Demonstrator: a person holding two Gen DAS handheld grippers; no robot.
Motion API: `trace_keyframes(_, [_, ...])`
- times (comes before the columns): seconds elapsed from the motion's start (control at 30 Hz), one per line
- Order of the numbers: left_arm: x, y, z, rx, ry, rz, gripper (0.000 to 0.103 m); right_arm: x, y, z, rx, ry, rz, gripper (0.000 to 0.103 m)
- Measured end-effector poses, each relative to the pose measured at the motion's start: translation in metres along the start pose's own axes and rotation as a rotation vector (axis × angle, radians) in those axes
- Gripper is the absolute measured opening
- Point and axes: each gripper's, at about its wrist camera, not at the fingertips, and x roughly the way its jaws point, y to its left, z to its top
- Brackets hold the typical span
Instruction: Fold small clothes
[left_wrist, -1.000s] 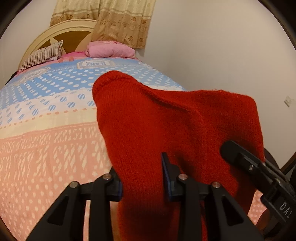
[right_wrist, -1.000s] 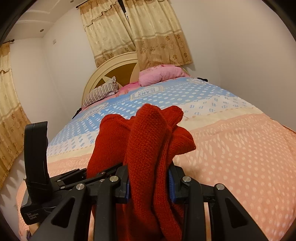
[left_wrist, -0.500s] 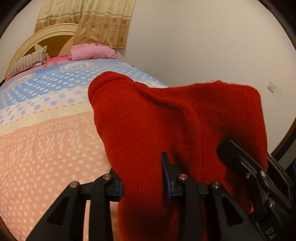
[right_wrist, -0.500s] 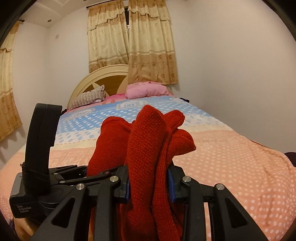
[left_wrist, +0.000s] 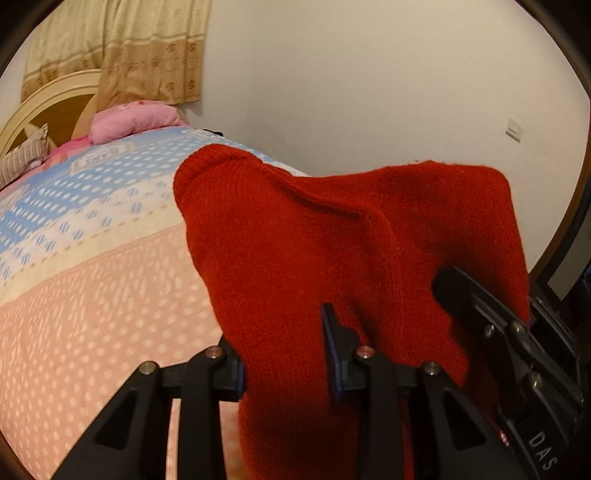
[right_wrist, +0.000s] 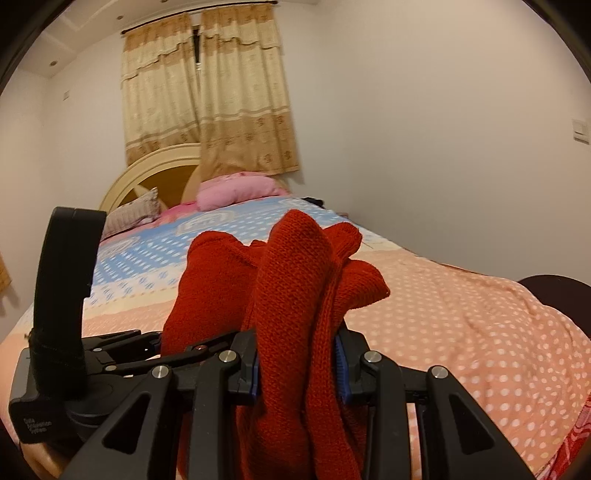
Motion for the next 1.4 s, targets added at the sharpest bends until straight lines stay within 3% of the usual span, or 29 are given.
trace_keyframes(0.37, [0.036,-0.021,0.021,0.044,0.003,0.02,0.034,0.027,-0.04,0.015,0.046,-0.013,-0.074,0.031])
trace_keyframes(0.57, [0.068,-0.03,0.027,0.059,0.016,0.068,0.034,0.058,-0.049,0.021,-0.036,-0.019,-0.127,0.031])
trace_keyframes(0.8, [0.115,-0.034,0.024,0.052,0.066,0.136,0.034,0.121,-0.078,0.013,-0.055,0.057,-0.182,0.031])
trace_keyframes(1.03, [0.128,-0.031,0.019,0.024,0.092,0.147,0.036,0.168,-0.117,-0.01,0.015,0.189,-0.19,0.031])
trace_keyframes(1.17, [0.132,-0.028,0.019,0.001,0.11,0.167,0.048,0.18,-0.131,-0.012,0.078,0.252,-0.149,0.031])
trace_keyframes(1.23, [0.132,-0.019,0.022,-0.049,0.132,0.107,0.051,0.184,-0.133,-0.011,0.098,0.296,-0.123,0.033])
trace_keyframes(1.33, [0.136,0.001,0.029,-0.119,0.187,-0.006,0.078,0.187,-0.156,-0.01,0.2,0.359,-0.029,0.041])
trace_keyframes(1.4, [0.141,0.021,0.036,-0.185,0.218,-0.08,0.083,0.19,-0.174,-0.009,0.292,0.406,0.045,0.051])
